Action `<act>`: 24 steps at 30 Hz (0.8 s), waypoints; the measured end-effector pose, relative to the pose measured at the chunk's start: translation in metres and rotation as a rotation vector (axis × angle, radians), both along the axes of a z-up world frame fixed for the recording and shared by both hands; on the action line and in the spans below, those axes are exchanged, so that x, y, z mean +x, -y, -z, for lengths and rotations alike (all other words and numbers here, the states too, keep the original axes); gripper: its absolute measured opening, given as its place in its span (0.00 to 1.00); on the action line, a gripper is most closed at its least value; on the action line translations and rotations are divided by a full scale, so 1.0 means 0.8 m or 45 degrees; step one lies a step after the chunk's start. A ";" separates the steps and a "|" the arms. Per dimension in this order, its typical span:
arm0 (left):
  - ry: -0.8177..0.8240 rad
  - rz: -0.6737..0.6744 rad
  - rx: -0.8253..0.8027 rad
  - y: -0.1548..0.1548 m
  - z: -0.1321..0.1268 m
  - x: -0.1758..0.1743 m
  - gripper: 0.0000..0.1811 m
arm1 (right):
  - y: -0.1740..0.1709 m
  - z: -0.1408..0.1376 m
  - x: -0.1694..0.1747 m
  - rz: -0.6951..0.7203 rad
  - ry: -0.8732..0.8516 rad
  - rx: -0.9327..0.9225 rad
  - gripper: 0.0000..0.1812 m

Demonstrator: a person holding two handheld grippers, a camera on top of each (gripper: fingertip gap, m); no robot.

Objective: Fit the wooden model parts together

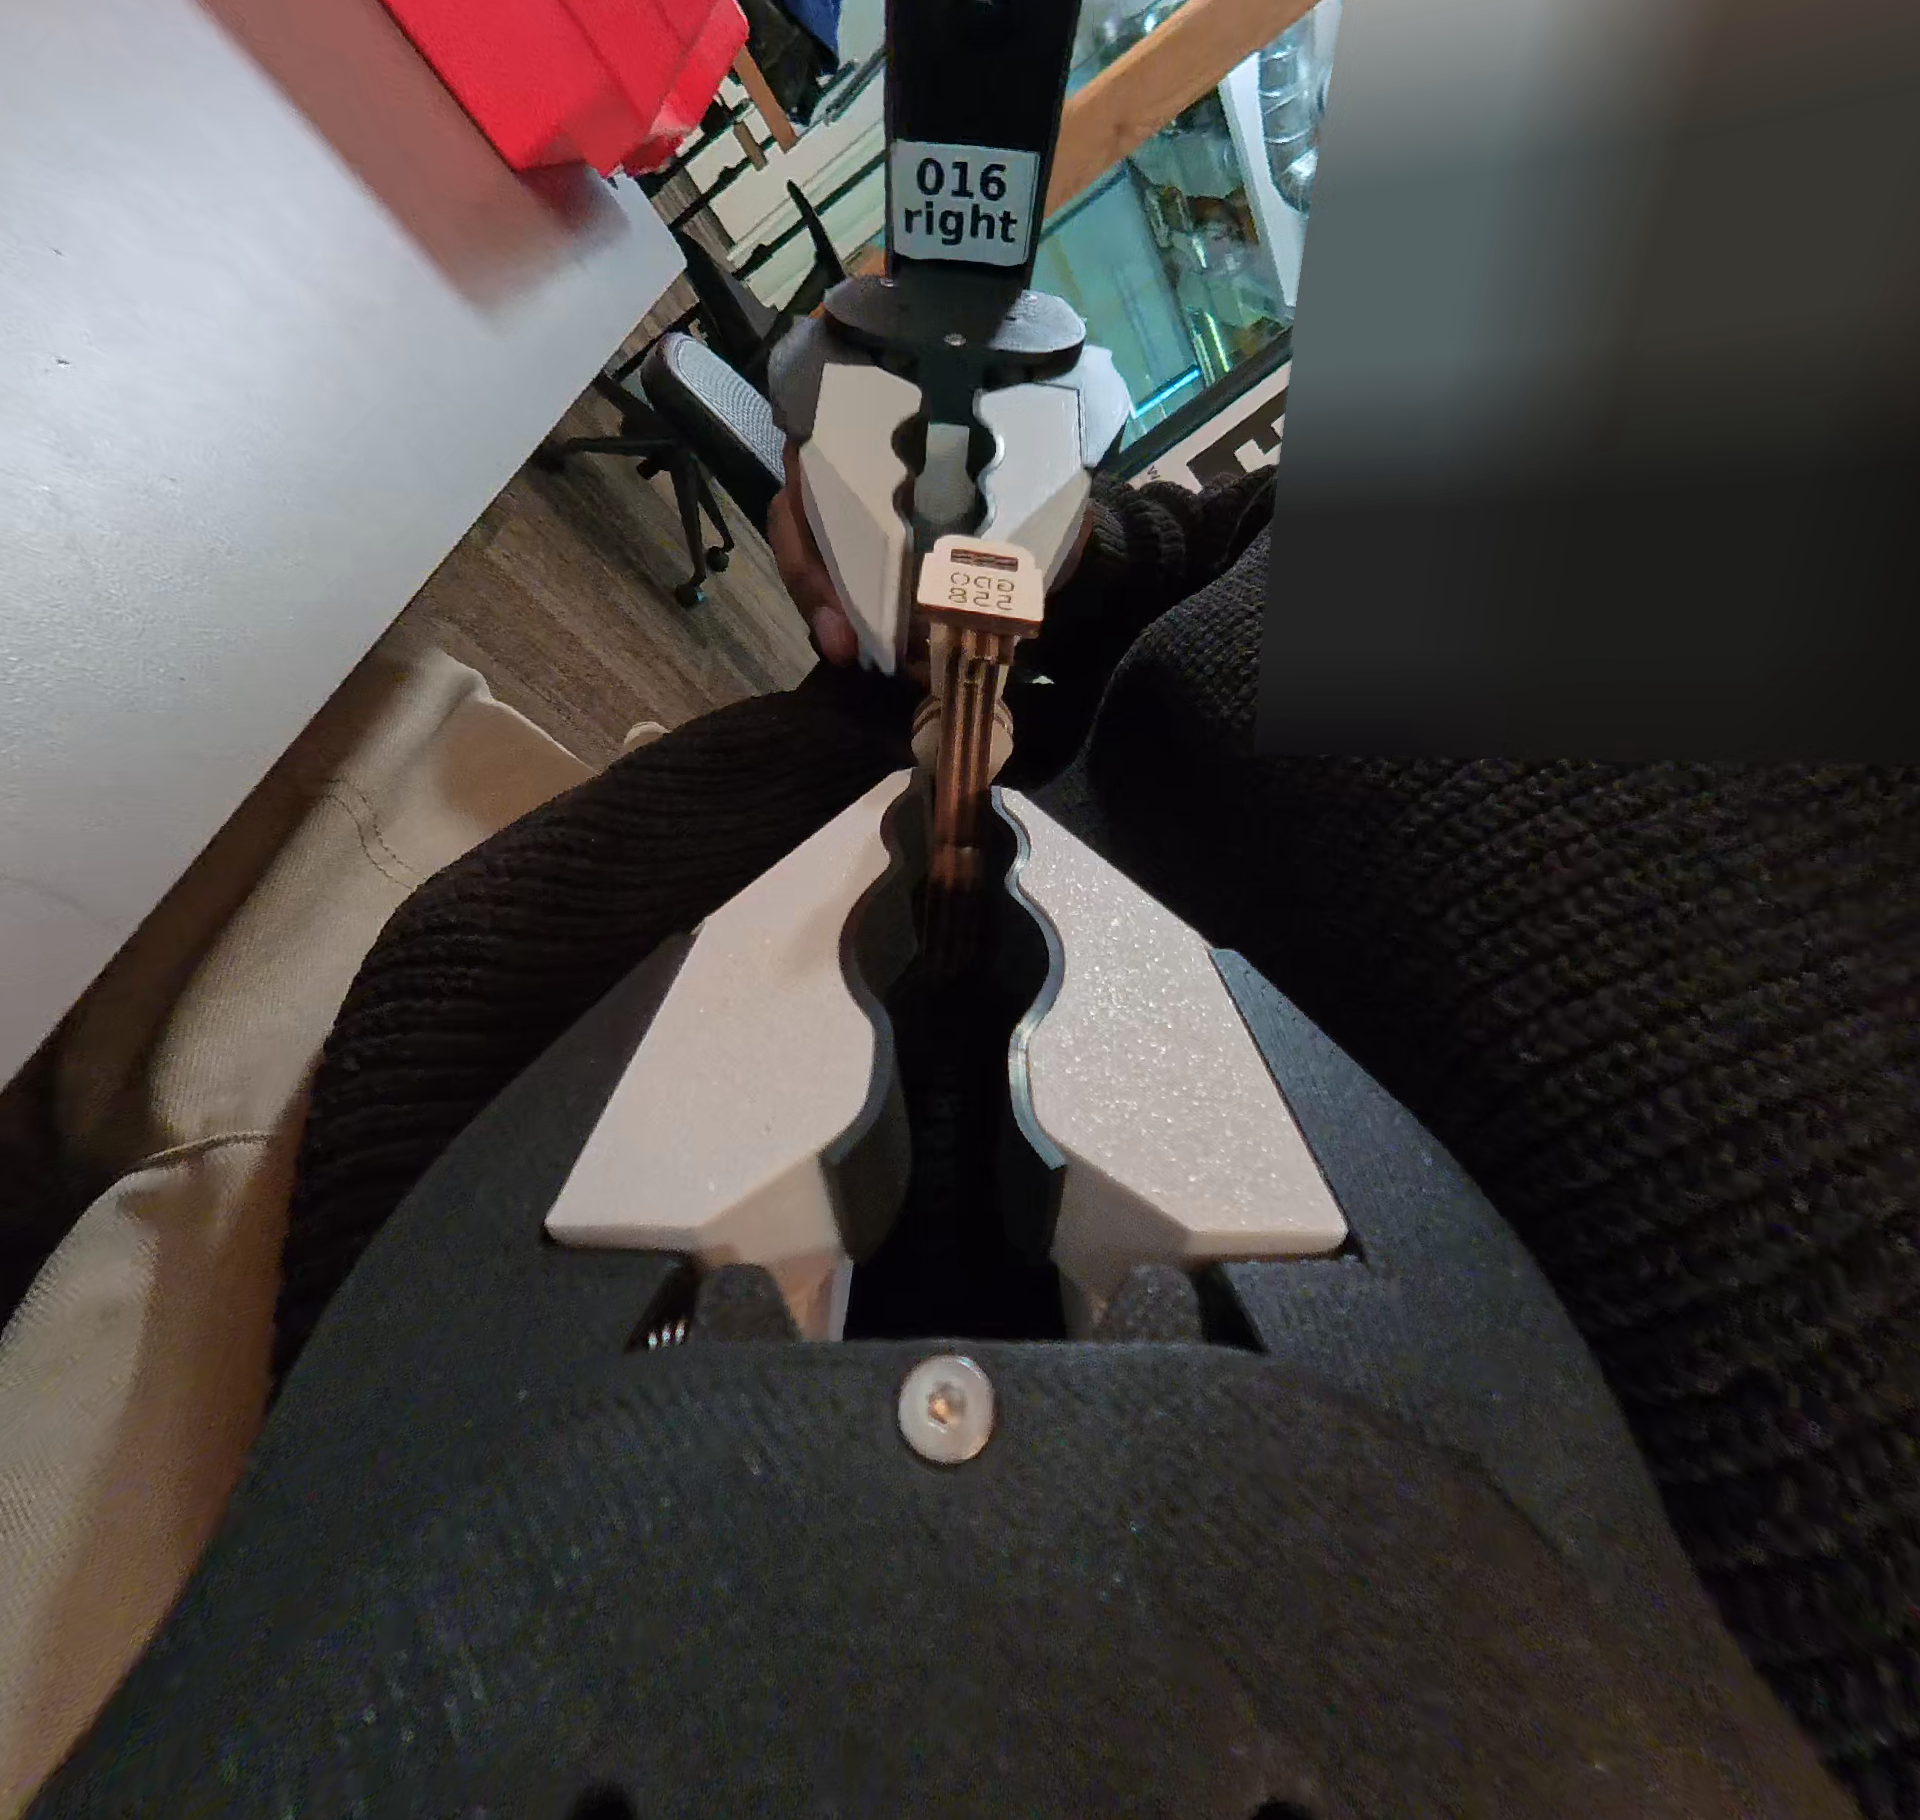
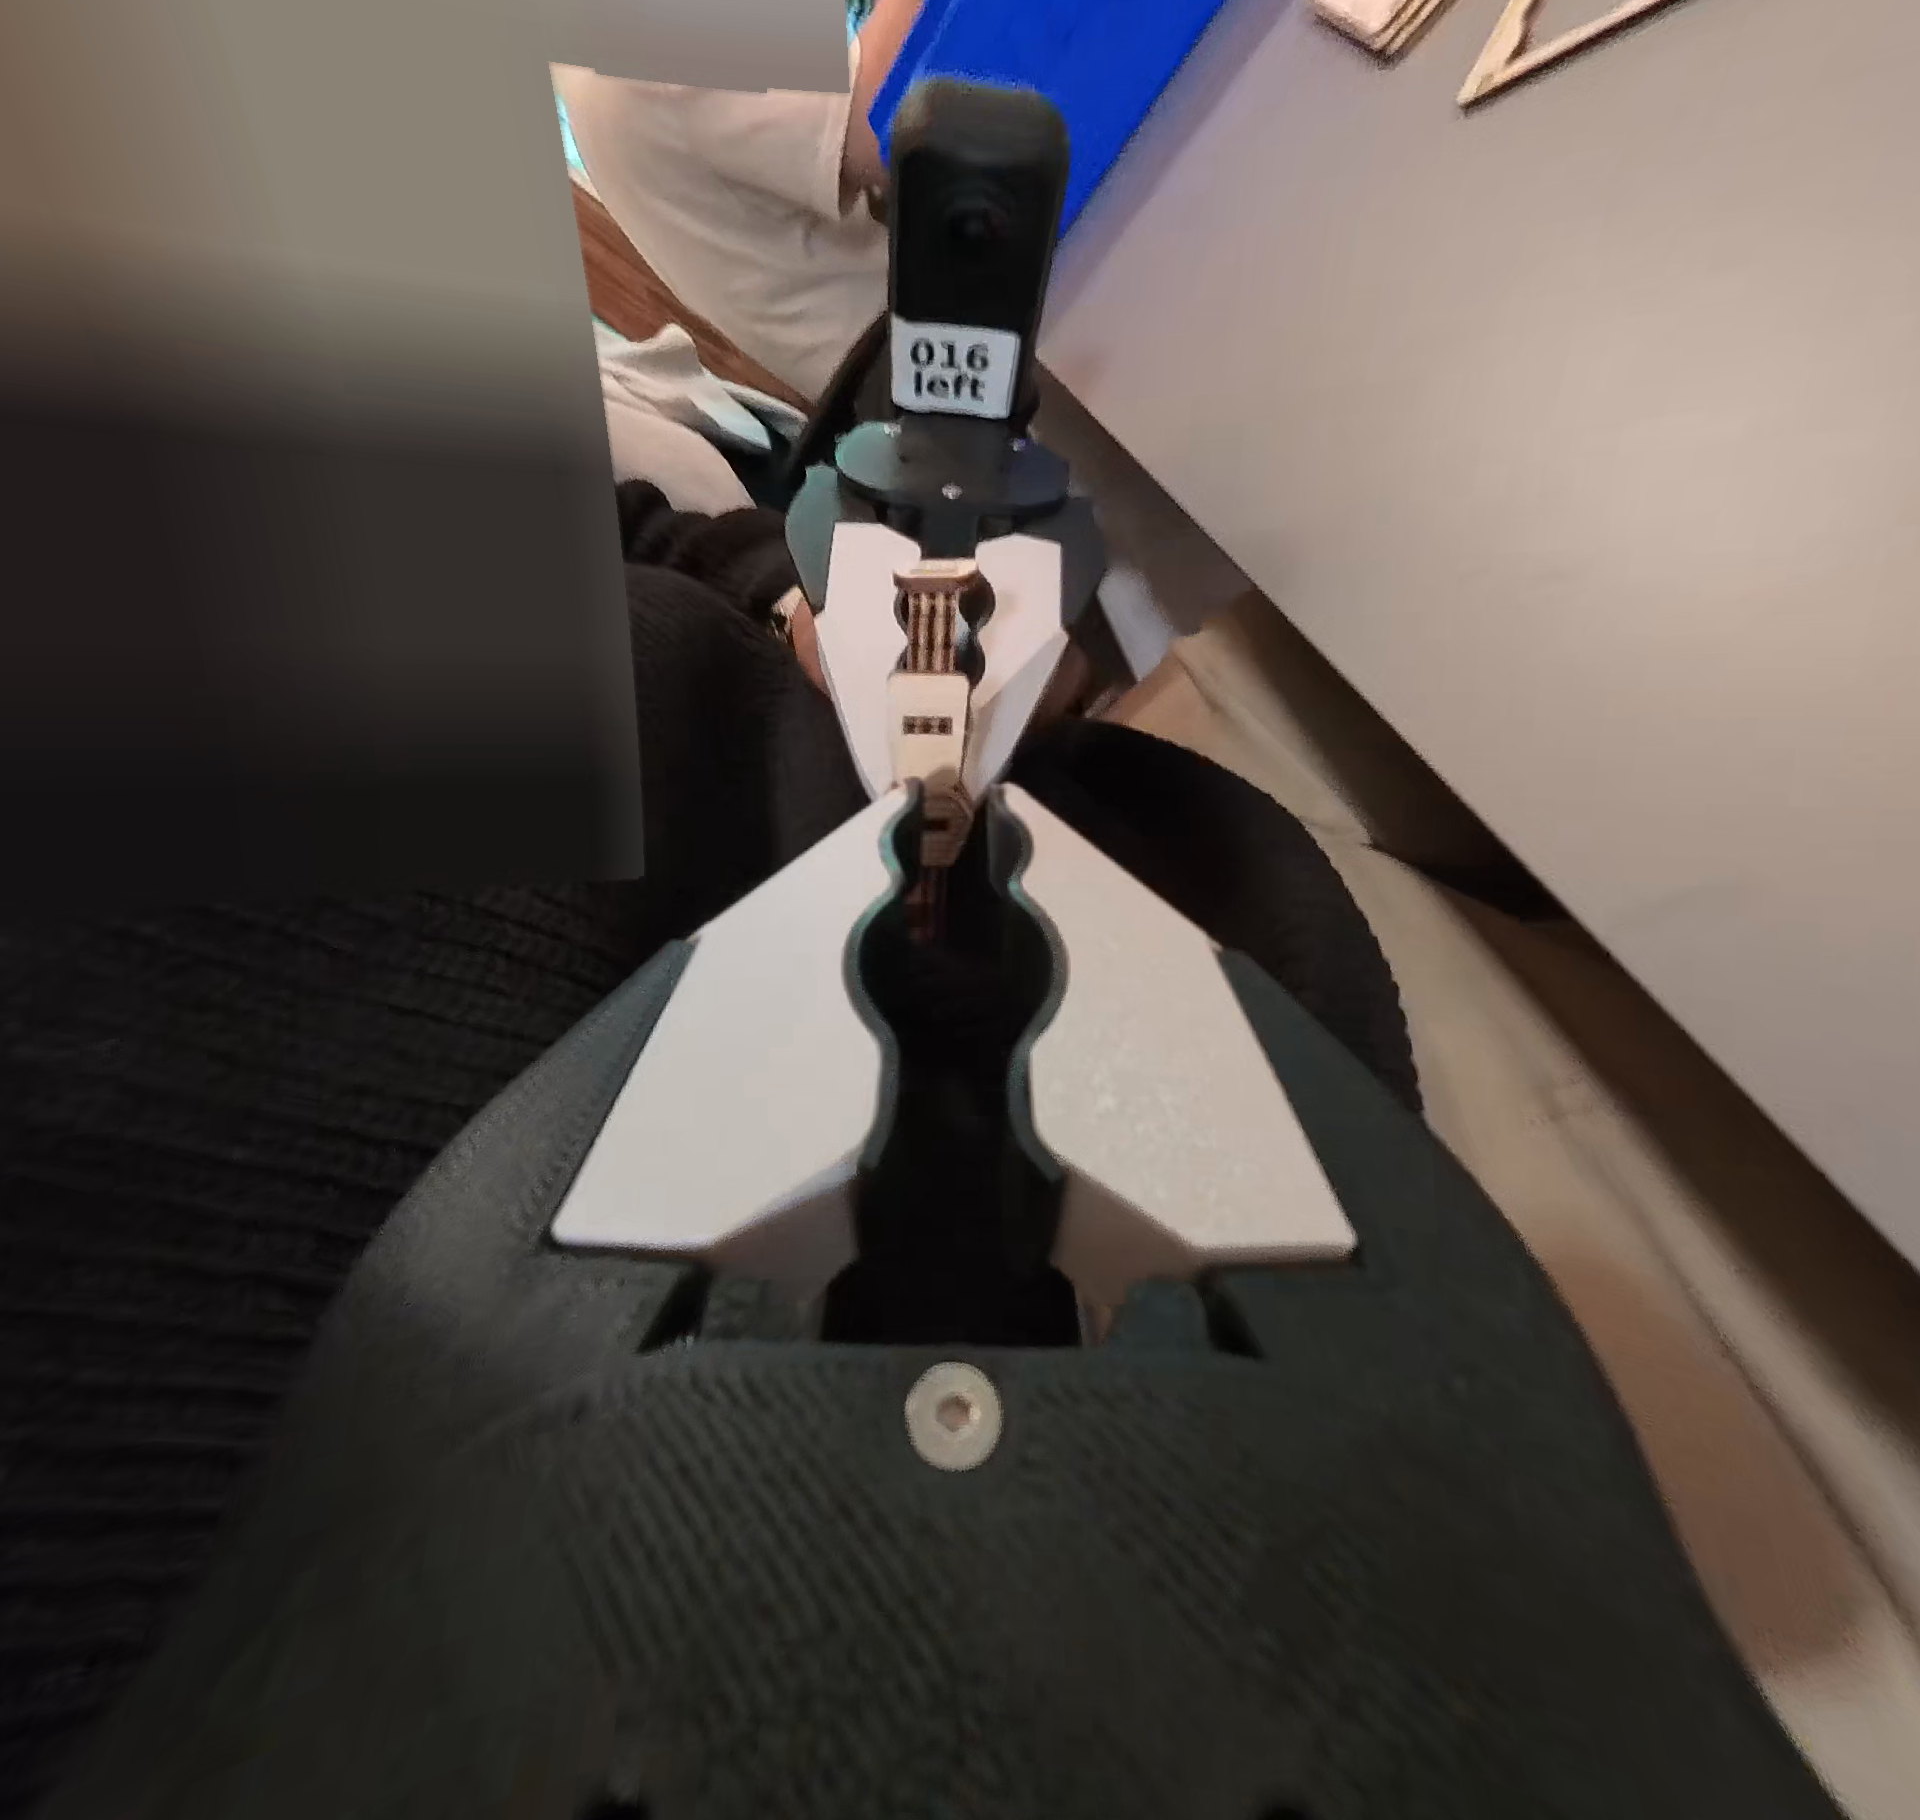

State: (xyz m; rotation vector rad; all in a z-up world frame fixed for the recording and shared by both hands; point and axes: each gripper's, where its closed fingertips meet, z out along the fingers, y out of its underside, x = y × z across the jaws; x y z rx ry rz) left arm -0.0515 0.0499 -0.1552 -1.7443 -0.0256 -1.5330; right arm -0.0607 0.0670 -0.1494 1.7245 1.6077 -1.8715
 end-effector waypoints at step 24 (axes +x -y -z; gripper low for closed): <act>-0.021 -0.021 0.013 0.001 -0.002 -0.004 0.04 | 0.015 -0.004 0.004 -0.055 -0.001 -0.016 0.11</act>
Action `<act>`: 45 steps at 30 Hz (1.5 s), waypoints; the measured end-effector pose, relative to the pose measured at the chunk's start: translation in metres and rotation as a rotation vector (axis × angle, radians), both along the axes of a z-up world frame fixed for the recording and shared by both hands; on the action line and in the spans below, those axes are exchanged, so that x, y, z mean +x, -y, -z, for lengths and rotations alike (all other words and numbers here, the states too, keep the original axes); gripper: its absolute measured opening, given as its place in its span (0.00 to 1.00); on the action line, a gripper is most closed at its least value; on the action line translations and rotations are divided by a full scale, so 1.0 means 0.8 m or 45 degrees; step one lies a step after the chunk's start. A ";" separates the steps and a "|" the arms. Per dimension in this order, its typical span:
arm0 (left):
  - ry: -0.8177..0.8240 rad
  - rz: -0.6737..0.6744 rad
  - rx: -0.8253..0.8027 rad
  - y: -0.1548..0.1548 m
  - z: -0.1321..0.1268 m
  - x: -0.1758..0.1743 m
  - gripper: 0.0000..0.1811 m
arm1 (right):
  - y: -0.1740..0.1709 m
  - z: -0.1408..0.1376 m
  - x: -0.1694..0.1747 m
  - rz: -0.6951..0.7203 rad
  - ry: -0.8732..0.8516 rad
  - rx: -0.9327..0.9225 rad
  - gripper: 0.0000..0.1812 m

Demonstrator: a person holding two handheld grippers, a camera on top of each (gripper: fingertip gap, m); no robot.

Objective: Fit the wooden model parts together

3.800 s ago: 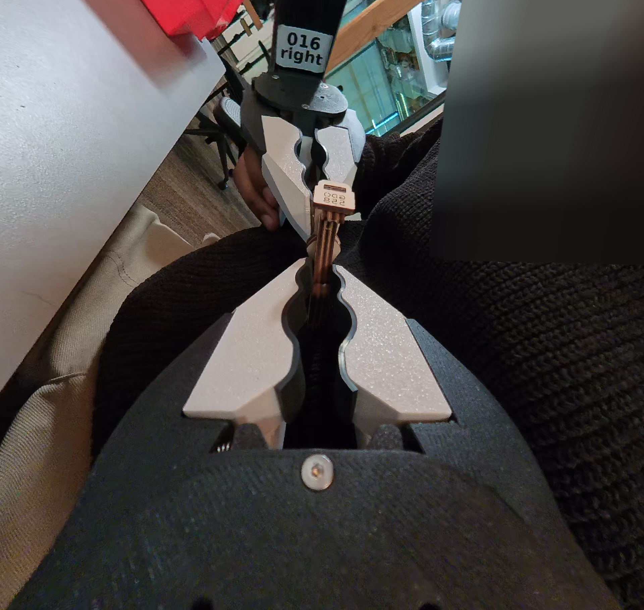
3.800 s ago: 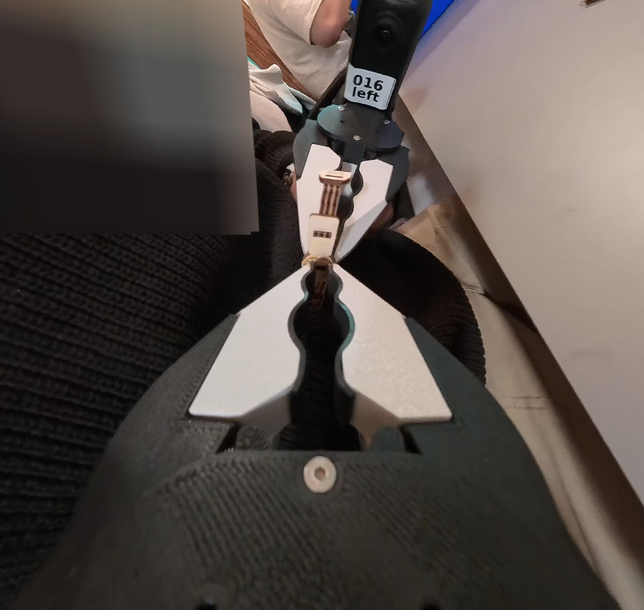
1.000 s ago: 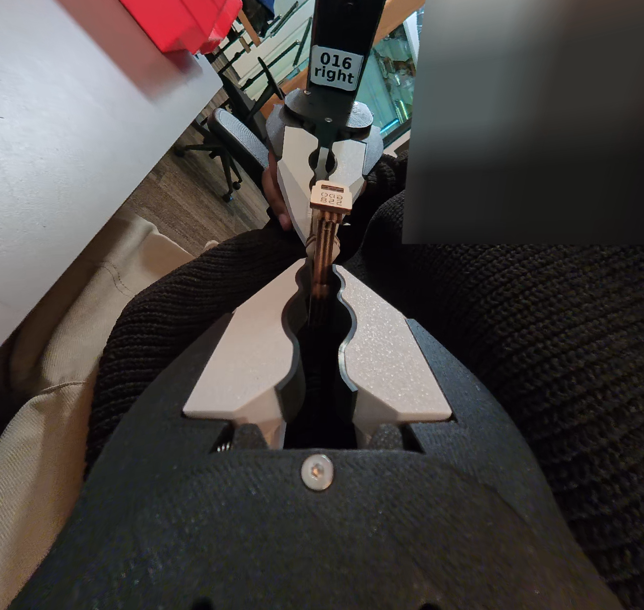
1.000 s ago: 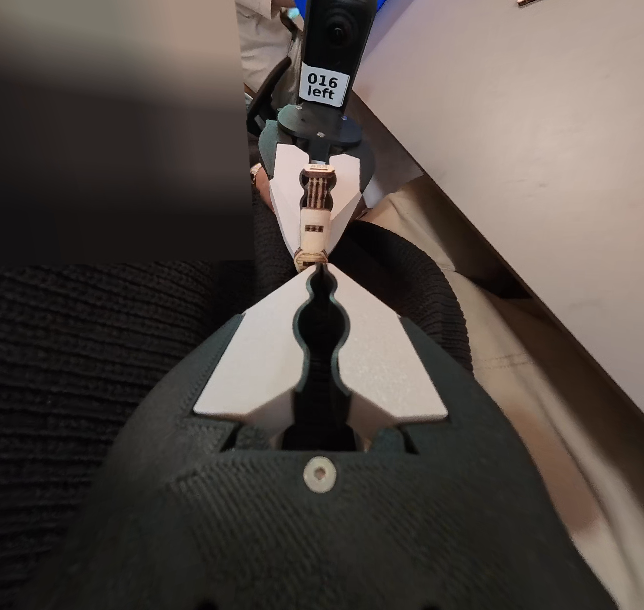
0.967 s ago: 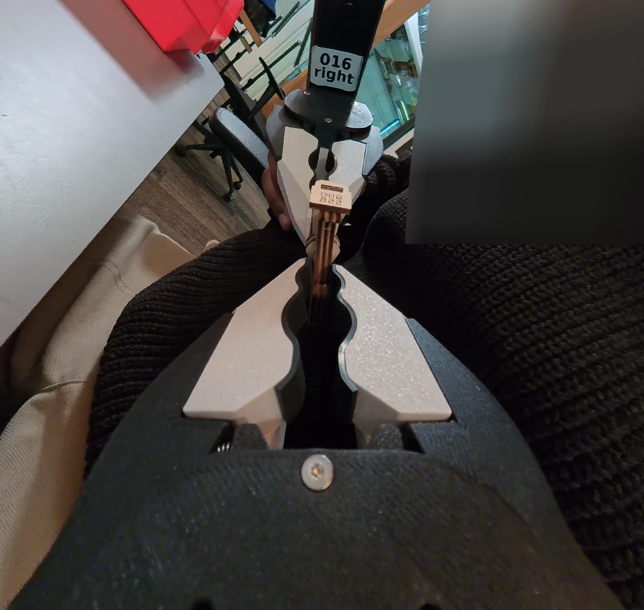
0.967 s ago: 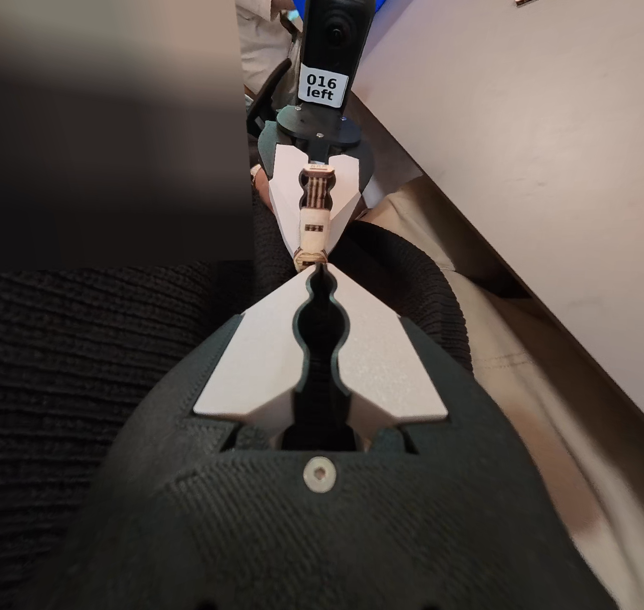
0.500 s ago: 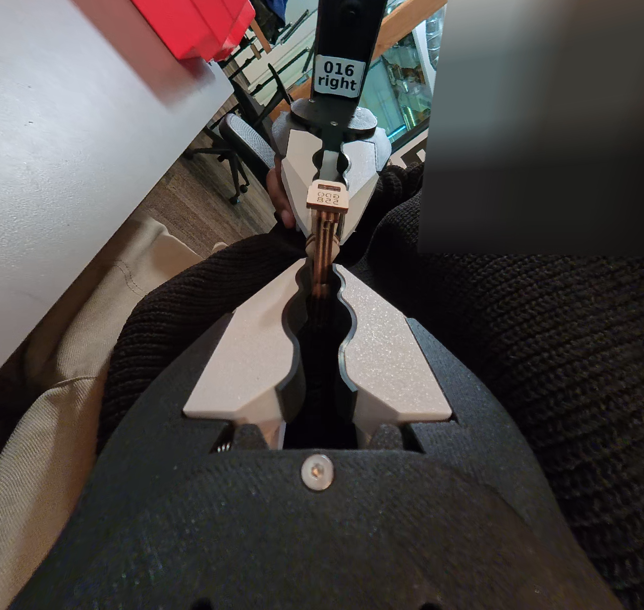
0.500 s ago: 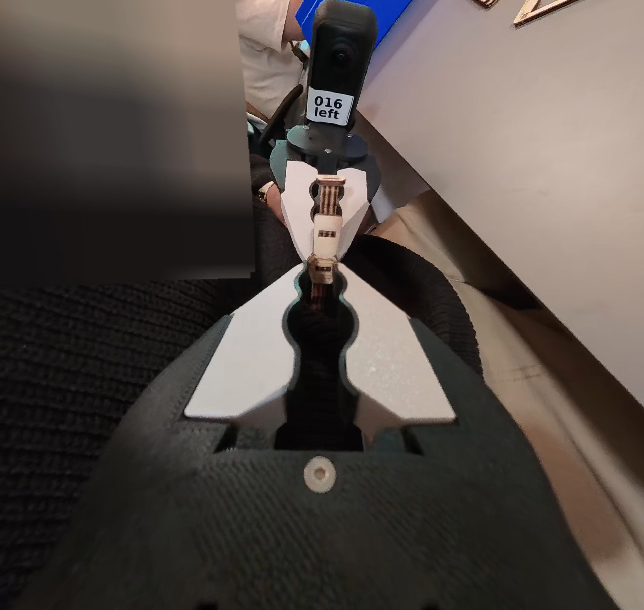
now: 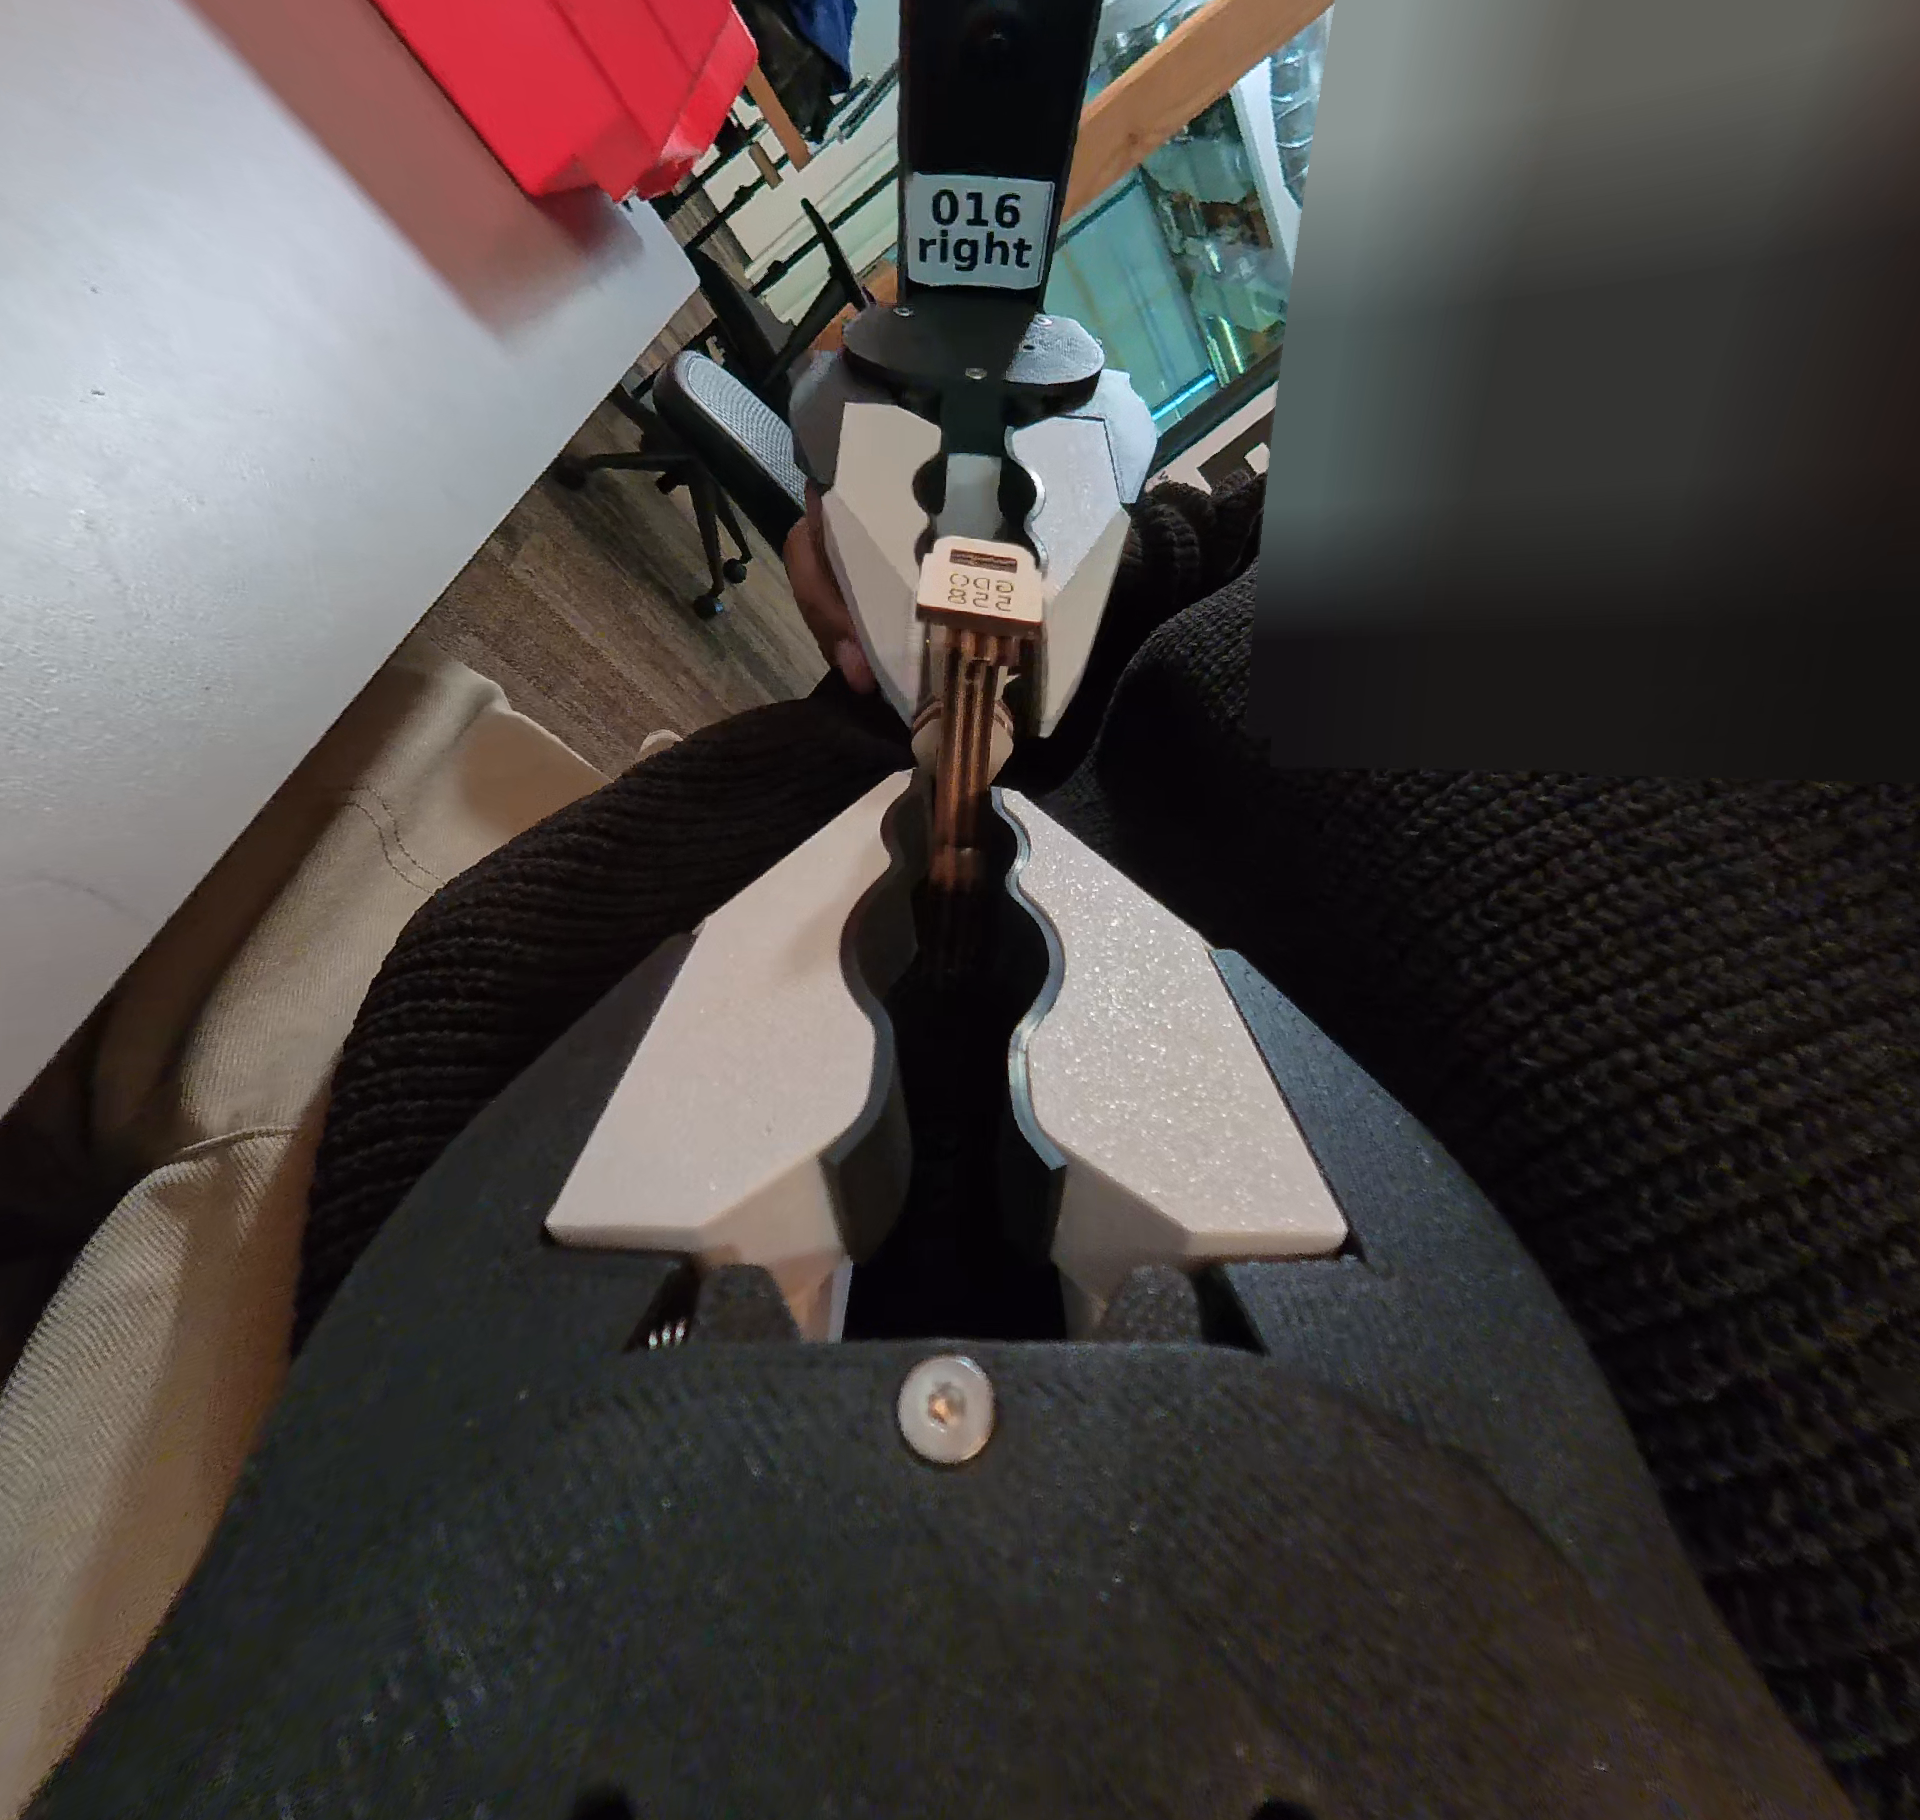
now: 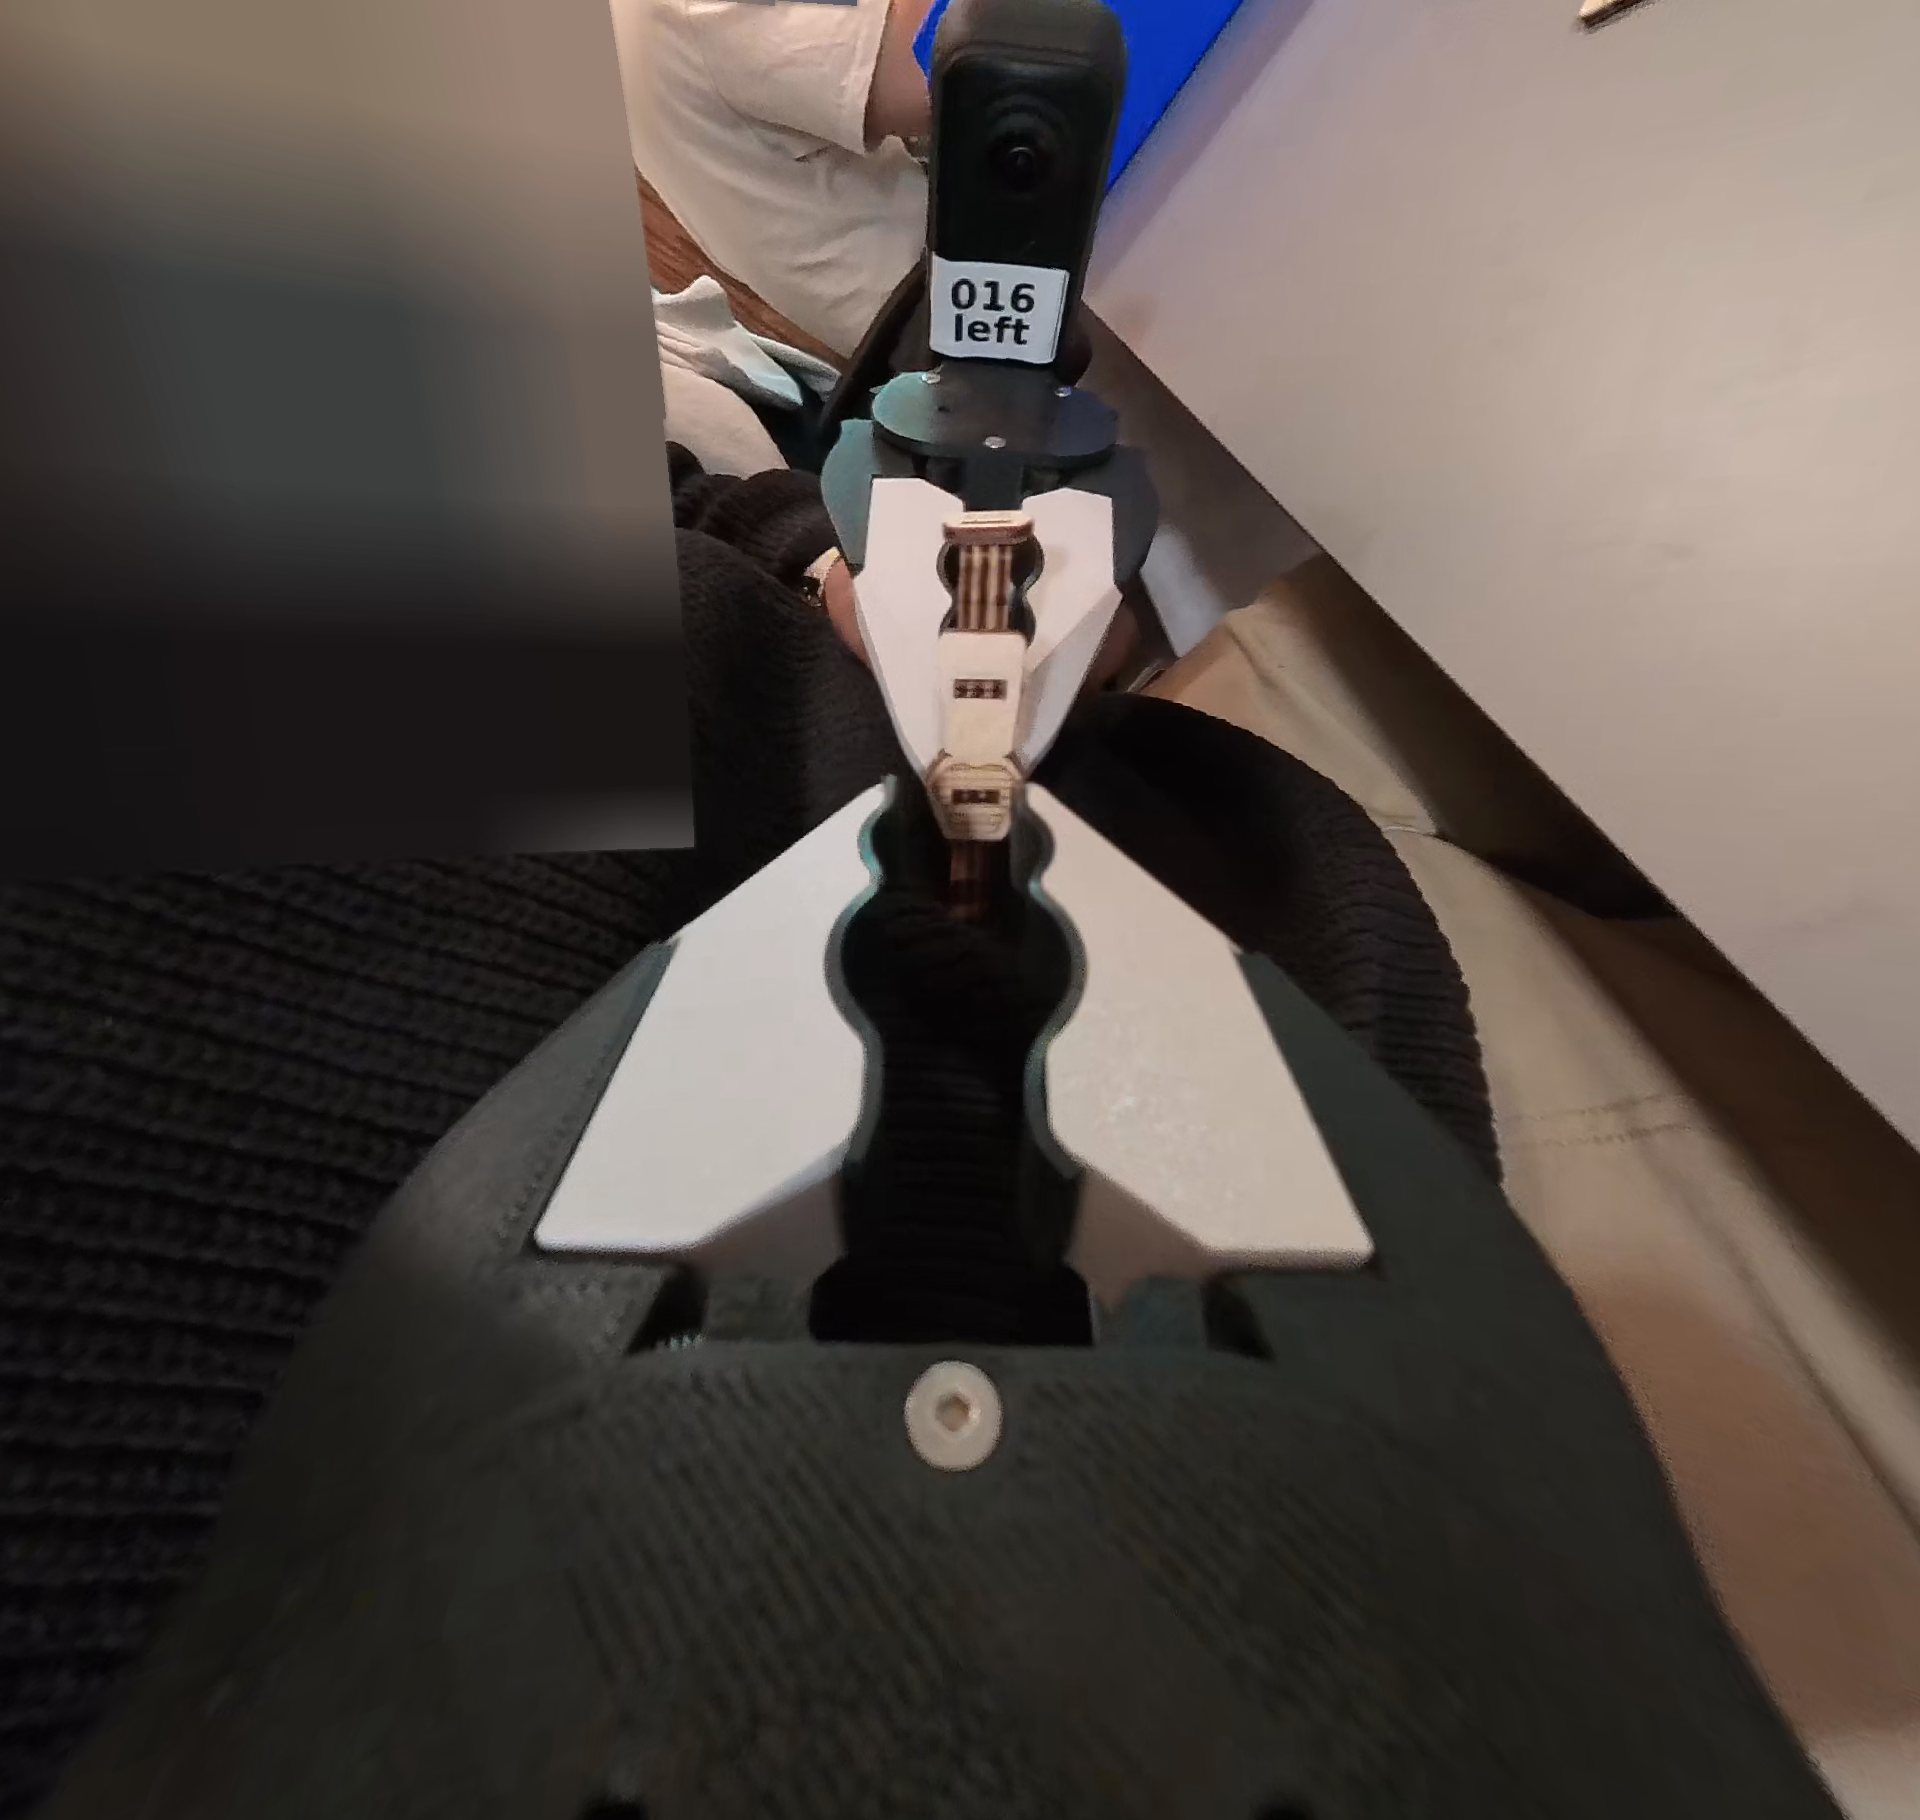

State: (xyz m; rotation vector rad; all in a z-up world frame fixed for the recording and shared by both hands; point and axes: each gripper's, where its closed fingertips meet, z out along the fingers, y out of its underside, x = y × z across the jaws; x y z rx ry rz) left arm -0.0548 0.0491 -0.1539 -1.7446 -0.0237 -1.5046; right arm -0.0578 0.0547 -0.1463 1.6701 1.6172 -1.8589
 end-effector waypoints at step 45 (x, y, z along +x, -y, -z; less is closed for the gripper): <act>-0.150 -0.688 0.181 -0.007 -0.039 -0.140 0.03 | -0.016 -0.049 -0.102 -0.114 -0.355 0.024 0.16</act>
